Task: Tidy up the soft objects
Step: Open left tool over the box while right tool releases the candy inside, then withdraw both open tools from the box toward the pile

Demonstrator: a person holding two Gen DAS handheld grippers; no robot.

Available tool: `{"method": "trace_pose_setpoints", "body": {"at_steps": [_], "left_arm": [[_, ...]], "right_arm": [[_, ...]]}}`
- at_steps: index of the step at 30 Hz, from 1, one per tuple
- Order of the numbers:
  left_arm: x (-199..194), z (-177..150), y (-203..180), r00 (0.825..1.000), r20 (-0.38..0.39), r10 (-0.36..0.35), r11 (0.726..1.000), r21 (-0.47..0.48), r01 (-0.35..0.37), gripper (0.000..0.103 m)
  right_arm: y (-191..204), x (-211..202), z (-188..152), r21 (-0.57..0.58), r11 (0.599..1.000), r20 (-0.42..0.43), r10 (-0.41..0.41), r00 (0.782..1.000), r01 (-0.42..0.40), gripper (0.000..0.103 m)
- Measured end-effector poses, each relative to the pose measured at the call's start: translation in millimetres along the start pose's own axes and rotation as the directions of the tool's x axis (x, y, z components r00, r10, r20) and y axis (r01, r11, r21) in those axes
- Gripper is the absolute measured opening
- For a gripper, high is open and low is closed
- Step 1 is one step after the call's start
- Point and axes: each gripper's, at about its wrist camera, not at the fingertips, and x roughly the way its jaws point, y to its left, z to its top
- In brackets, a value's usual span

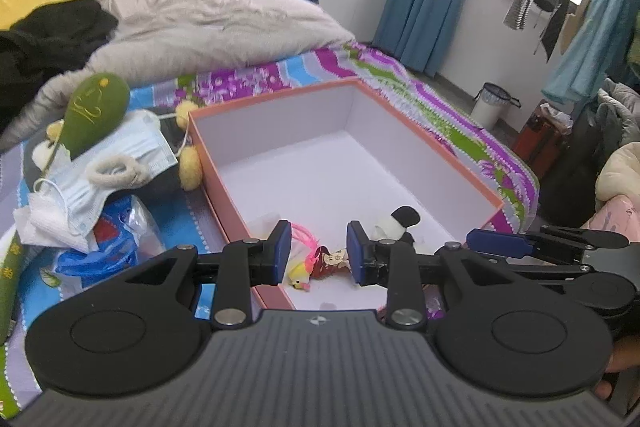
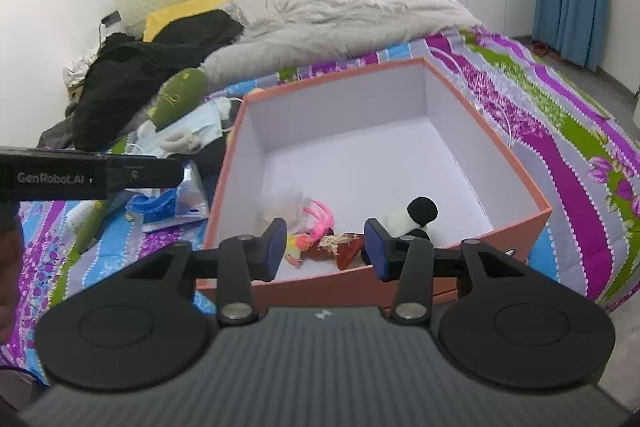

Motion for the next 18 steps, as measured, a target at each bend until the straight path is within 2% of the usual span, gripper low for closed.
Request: {"method": "trace_pose_setpoints", "body": {"at_steps": [7, 18], "left_arm": [[-37.5, -19.8, -2.8, 0.998, 0.069, 0.002, 1.0, -0.003, -0.002, 0.035], [-83.4, -53.3, 3.9, 0.992, 0.121, 0.034, 0.999, -0.029, -0.031, 0.035]], "right_arm": [[18.2, -27.1, -11.0, -0.015, 1.0, 0.067, 0.026, 0.997, -0.025, 0.046], [47.1, -50.6, -36.8, -0.03, 0.998, 0.104, 0.067, 0.992, -0.064, 0.046]]}}
